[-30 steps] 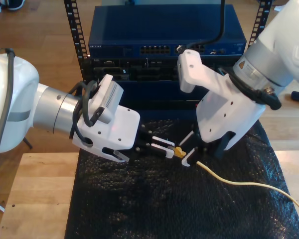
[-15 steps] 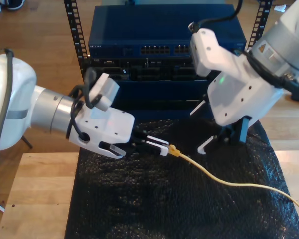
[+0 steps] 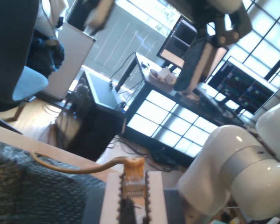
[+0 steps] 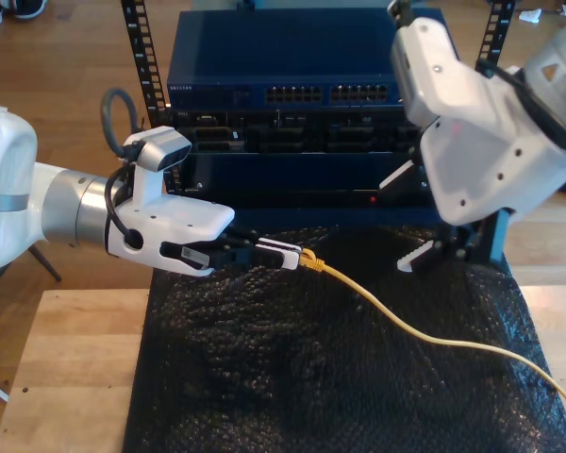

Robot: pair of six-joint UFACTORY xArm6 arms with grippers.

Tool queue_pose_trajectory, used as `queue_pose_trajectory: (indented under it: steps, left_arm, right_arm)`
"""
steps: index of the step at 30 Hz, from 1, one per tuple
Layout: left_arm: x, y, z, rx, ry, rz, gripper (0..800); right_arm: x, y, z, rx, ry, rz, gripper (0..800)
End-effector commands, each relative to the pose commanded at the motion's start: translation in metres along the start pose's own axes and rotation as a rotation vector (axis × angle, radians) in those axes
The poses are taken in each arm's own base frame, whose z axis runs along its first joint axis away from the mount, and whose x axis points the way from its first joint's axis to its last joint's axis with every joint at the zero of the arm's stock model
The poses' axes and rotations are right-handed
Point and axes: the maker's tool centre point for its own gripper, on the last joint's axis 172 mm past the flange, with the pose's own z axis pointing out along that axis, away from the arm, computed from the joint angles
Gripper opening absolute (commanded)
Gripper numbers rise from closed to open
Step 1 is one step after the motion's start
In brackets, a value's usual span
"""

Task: Grab the cable and plug it in

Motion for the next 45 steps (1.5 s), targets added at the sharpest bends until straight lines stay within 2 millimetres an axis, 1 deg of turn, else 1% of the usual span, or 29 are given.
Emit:
queue_pose_trajectory:
  steps: [3, 5, 7, 11, 17, 19, 20, 23, 27, 31, 37, 41, 43, 45]
  left_arm:
    - [0.007, -0.002, -0.012, -0.013, 0.032, -0.030, 3]
    - [0.014, 0.000, -0.019, -0.031, 0.065, -0.035, 3]
    - [0.020, 0.004, -0.022, -0.054, 0.100, -0.036, 3]
    - [0.025, 0.010, -0.024, -0.098, 0.142, -0.044, 3]
    - [0.028, 0.014, -0.029, -0.116, 0.177, -0.047, 3]
    - [0.030, 0.017, -0.032, -0.136, 0.200, -0.050, 3]
    - [0.032, 0.018, -0.033, -0.145, 0.210, -0.051, 3]
    - [0.034, 0.019, -0.038, -0.165, 0.241, -0.067, 3]
    - [0.037, 0.032, -0.039, -0.247, 0.268, -0.095, 3]
    - [0.041, 0.039, -0.041, -0.285, 0.282, -0.090, 3]
    - [0.050, 0.054, -0.043, -0.337, 0.312, -0.067, 5]
    - [0.050, 0.055, -0.043, -0.343, 0.313, -0.067, 5]
    - [0.051, 0.058, -0.044, -0.355, 0.313, -0.066, 5]
    - [0.052, 0.061, -0.044, -0.365, 0.320, -0.062, 5]
  right_arm:
    - [0.003, 0.009, -0.011, -0.090, 0.003, -0.039, 797]
    - [0.006, 0.011, -0.016, -0.119, 0.006, -0.064, 797]
    - [0.012, 0.008, -0.018, -0.125, 0.012, -0.086, 797]
    - [0.037, -0.002, -0.015, -0.117, 0.038, -0.153, 798]
    - [0.075, -0.005, -0.004, -0.182, 0.087, -0.273, 798]
    - [0.084, -0.006, 0.000, -0.207, 0.099, -0.318, 798]
    - [0.085, -0.007, 0.002, -0.214, 0.102, -0.329, 798]
    - [0.094, -0.007, 0.001, -0.241, 0.115, -0.368, 798]
    - [0.095, -0.008, 0.003, -0.246, 0.112, -0.410, 798]
    - [0.100, -0.002, 0.001, -0.282, 0.119, -0.423, 798]
    - [0.124, -0.010, 0.009, -0.309, 0.155, -0.495, 798]
    - [0.131, -0.010, 0.013, -0.338, 0.164, -0.527, 798]
    - [0.133, -0.013, 0.018, -0.342, 0.168, -0.536, 798]
    - [0.136, -0.016, 0.018, -0.353, 0.177, -0.545, 797]
